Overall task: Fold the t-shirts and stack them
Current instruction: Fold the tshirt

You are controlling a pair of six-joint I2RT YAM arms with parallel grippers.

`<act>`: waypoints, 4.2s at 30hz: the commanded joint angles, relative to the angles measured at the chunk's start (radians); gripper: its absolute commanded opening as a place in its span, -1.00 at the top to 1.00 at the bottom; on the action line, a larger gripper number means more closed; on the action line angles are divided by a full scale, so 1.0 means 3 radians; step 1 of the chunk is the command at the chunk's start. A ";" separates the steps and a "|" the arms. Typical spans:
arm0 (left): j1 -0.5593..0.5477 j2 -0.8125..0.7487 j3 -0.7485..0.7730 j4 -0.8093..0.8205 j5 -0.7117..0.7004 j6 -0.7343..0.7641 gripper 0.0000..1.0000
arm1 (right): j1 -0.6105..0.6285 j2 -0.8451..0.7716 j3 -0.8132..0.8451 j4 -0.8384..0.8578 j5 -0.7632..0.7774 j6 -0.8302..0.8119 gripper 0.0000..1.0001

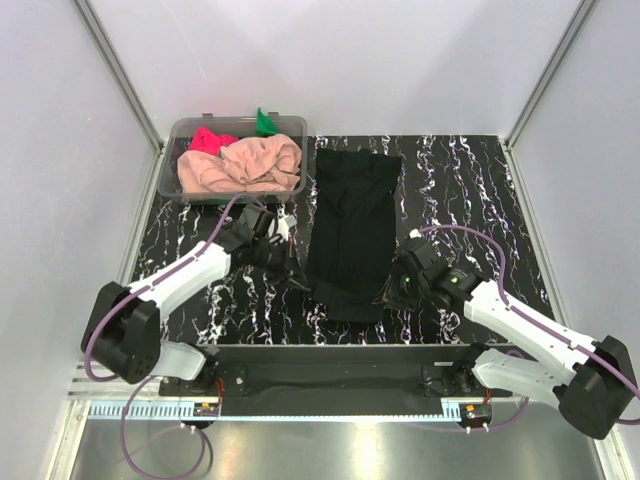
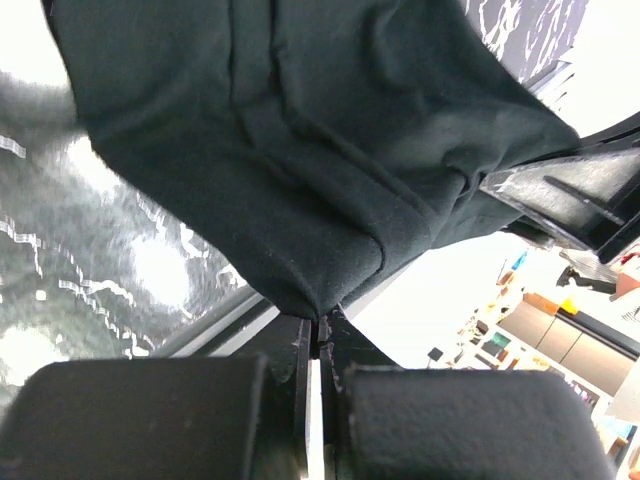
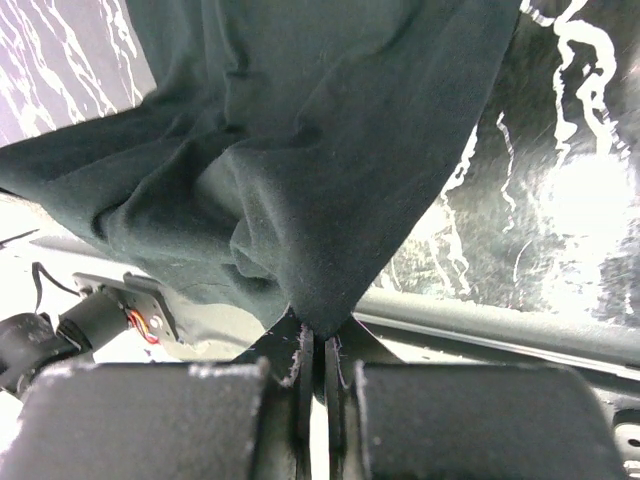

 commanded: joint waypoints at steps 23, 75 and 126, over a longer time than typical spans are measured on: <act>0.0125 0.0893 0.1299 -0.0126 0.0168 0.0175 1.00 | -0.0648 0.0538 0.0900 -0.0114 -0.0059 -0.0577 1.00; 0.0370 0.2300 0.2608 -0.0387 0.0081 0.0266 0.08 | -0.1186 0.2352 0.2250 -0.0416 0.0191 -0.1033 0.09; 0.0529 0.2540 0.2828 -0.0479 0.0188 0.0185 -0.04 | -0.1288 0.2343 0.1954 -0.0886 0.0355 -0.0931 0.06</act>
